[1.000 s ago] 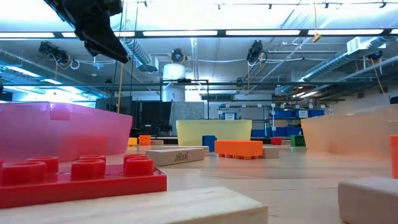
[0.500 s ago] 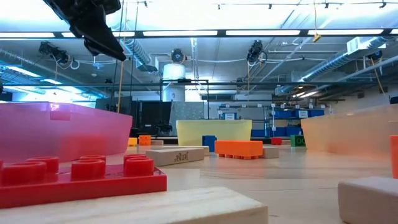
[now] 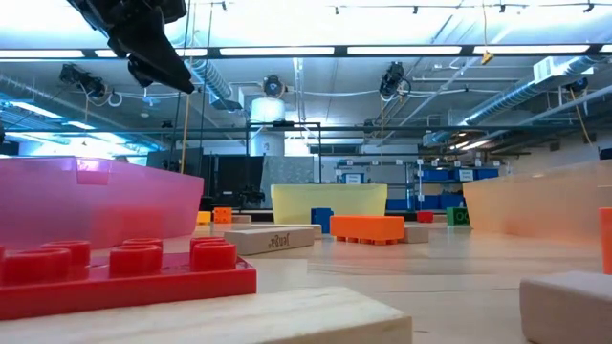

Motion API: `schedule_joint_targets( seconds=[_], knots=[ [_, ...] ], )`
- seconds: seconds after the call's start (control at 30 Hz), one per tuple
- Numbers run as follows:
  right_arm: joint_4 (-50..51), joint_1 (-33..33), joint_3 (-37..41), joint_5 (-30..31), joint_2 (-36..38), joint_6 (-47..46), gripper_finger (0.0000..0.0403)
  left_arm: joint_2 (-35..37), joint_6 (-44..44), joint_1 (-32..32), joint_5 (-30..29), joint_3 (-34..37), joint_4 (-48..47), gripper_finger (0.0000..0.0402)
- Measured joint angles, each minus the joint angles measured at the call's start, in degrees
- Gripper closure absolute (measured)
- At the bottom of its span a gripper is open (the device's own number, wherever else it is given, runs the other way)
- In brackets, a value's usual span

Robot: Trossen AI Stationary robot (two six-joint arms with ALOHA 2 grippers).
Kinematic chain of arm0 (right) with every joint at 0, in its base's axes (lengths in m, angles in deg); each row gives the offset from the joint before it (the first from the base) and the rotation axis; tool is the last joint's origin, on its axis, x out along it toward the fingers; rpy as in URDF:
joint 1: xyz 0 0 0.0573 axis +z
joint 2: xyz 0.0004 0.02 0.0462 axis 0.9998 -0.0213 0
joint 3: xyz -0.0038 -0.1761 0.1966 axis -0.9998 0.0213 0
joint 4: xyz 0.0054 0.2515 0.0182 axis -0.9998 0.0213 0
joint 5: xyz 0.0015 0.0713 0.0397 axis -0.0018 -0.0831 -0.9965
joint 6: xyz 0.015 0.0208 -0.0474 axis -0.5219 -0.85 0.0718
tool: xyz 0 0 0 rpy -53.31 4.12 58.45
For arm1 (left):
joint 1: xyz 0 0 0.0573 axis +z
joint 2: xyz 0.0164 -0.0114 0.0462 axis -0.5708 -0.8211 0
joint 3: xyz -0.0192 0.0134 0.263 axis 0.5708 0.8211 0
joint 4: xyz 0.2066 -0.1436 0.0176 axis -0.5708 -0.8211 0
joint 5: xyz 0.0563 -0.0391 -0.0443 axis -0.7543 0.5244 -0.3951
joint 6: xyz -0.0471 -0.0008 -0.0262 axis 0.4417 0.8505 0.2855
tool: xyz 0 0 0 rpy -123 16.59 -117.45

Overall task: Sort blocks by size
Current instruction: Put the 3 stud yellow game piece into the pink bin

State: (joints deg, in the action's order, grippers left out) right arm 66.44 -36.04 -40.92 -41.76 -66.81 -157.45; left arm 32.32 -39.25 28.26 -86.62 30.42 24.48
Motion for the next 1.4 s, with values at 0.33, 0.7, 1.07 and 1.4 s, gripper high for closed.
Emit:
schedule_joint_targets(
  seconds=[0.33, 0.7, 1.07, 1.4],
  knots=[
    [-7.32, 1.67, 2.00, -0.16, -0.23, -0.84, 0.0259, 0.00, 2.06, 0.00, 0.01, 0.00, 0.05, 0.0238],
    [-3.94, 0.95, 2.76, 12.09, 3.18, -7.25, 0.0298, -0.02, 1.87, 0.00, 0.01, 0.00, 1.99, 0.0238],
    [-1.59, -6.71, 2.71, 39.64, 19.20, -0.19, 0.0298, -0.02, 1.84, 0.00, 0.20, 0.00, 7.40, 0.0238],
    [-25.10, -25.77, 2.70, 48.09, 25.09, 39.33, 0.0298, -1.04, 1.89, 0.00, 5.51, -0.02, 17.68, 0.0238]
  ],
)
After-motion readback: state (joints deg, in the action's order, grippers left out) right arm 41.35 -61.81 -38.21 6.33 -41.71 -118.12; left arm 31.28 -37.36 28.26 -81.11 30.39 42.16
